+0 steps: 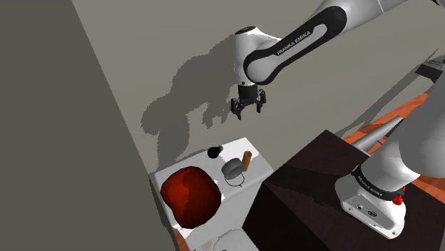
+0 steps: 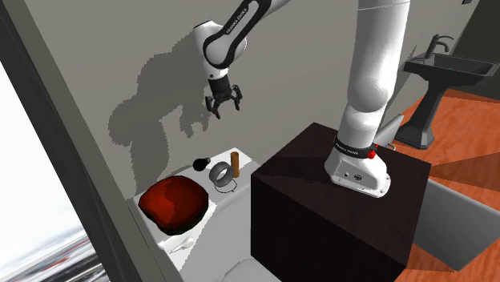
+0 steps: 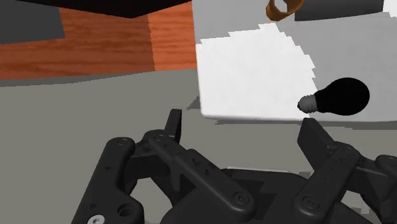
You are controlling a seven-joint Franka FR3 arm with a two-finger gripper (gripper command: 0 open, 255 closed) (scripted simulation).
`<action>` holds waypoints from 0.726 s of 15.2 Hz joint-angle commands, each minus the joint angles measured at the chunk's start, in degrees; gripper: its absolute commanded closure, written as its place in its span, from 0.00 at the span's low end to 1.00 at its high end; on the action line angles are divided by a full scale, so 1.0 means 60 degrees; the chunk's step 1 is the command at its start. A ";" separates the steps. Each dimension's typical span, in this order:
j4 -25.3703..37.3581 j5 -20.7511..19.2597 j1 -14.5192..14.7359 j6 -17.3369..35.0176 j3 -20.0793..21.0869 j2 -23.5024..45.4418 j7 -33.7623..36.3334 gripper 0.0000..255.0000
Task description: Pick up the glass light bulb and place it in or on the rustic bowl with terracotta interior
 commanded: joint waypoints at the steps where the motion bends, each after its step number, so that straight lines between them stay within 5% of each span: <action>1: 0.0556 -0.0238 -0.0084 0.0487 0.0130 0.1179 -0.1927 0.00; 3: 0.1109 -0.0647 -0.0419 0.0618 0.0616 0.1959 -0.1556 0.00; 4: 0.0802 -0.0435 -0.0241 0.0577 0.0446 0.0899 0.4115 0.00; 11: 0.1129 -0.0433 0.0259 0.1989 0.0447 0.2435 0.5782 0.00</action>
